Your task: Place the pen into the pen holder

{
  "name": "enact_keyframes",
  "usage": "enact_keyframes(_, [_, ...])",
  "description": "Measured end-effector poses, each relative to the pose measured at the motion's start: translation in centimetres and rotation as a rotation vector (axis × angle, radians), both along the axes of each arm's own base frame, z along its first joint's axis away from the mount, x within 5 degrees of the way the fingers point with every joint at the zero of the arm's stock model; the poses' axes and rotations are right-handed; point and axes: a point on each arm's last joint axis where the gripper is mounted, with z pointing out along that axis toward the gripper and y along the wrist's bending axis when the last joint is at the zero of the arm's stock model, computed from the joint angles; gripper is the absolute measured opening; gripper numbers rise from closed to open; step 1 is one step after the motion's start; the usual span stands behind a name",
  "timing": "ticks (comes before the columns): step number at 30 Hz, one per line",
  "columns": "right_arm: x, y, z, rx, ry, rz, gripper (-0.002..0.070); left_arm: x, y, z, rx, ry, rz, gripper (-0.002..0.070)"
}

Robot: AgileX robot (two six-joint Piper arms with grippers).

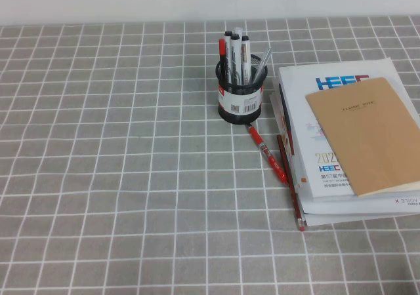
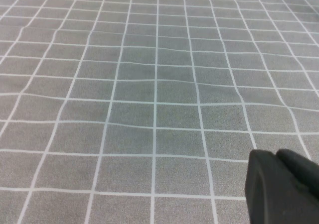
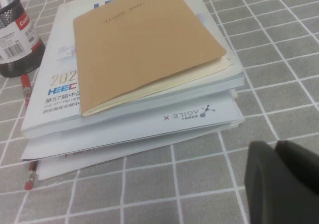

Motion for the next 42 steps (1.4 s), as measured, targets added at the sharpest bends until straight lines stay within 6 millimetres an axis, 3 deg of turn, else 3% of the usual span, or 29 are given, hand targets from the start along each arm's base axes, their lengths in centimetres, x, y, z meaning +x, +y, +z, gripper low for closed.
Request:
enact_keyframes(38, [0.00,0.01,0.00,0.002,0.000,0.000,-0.0013,0.00,0.00,0.00,0.000,0.000,0.000,-0.0006])
enact_keyframes(42, [0.04,0.32,0.20,0.110,-0.015,0.004,-0.0013,0.00,0.00,0.00,0.000,0.000,0.000,-0.0006])
